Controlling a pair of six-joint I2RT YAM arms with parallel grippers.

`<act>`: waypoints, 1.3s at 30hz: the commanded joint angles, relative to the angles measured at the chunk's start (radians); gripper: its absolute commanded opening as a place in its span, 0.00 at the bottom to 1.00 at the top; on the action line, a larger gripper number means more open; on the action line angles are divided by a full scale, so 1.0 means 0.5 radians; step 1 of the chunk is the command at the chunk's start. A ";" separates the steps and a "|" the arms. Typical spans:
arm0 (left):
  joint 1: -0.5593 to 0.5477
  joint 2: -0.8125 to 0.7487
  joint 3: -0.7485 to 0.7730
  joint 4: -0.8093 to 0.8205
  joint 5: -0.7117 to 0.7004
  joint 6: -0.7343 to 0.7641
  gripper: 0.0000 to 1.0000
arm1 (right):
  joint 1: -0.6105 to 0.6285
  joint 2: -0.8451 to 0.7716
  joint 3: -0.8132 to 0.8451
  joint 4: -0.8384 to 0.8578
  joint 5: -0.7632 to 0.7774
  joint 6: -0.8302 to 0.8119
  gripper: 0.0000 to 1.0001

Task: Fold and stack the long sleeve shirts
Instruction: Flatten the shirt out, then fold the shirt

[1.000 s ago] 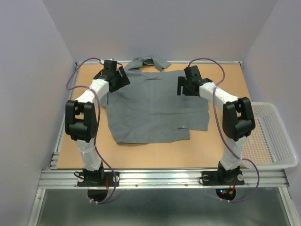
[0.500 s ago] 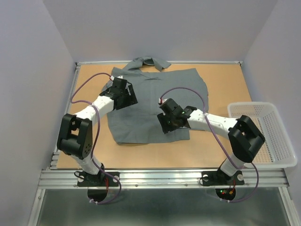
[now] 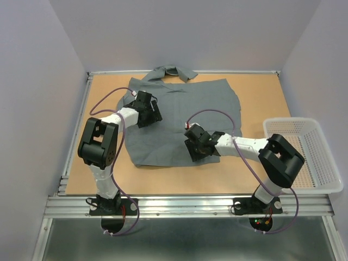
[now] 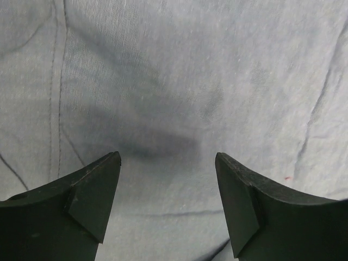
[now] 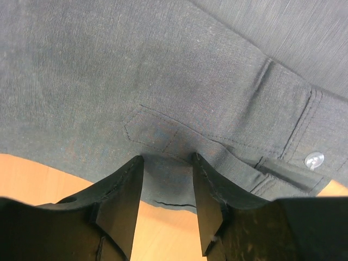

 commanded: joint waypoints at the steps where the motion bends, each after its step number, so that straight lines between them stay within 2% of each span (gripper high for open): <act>1: 0.002 0.048 0.076 0.015 -0.041 -0.027 0.82 | 0.074 -0.039 -0.173 -0.239 -0.209 0.148 0.46; 8: 0.045 0.091 0.073 -0.003 -0.069 -0.030 0.82 | 0.178 -0.211 -0.265 -0.610 -0.525 0.228 0.46; 16: 0.122 0.110 0.079 -0.006 -0.084 0.001 0.82 | 0.200 -0.392 -0.299 -1.018 -0.703 0.222 0.46; 19: 0.137 0.085 0.098 -0.013 -0.087 0.016 0.82 | 0.197 -0.490 -0.216 -1.065 -0.621 0.221 0.47; 22: 0.137 0.006 0.122 -0.058 -0.066 0.034 0.82 | 0.194 -0.460 0.011 -1.065 -0.477 0.200 0.51; 26: 0.134 -0.206 0.064 -0.114 -0.029 0.031 0.82 | 0.154 -0.383 0.275 -1.013 -0.027 0.218 0.53; 30: 0.134 -0.488 -0.046 -0.200 -0.066 0.043 0.83 | -0.137 -0.340 0.315 -0.890 0.113 0.221 0.60; 31: 0.134 -0.601 -0.077 -0.227 -0.114 0.034 0.84 | -0.296 -0.340 0.291 -0.853 0.119 0.237 0.61; 35: 0.195 -0.829 -0.334 -0.359 -0.173 -0.033 0.86 | -0.705 -0.359 0.193 -0.642 0.027 0.304 0.71; 36: 0.220 -0.896 -0.389 -0.368 -0.167 -0.054 0.86 | -0.842 -0.371 0.171 -0.614 0.024 0.319 0.72; 39: 0.360 -1.001 -0.574 -0.402 -0.139 -0.064 0.86 | -1.042 -0.386 0.088 -0.537 0.024 0.353 0.72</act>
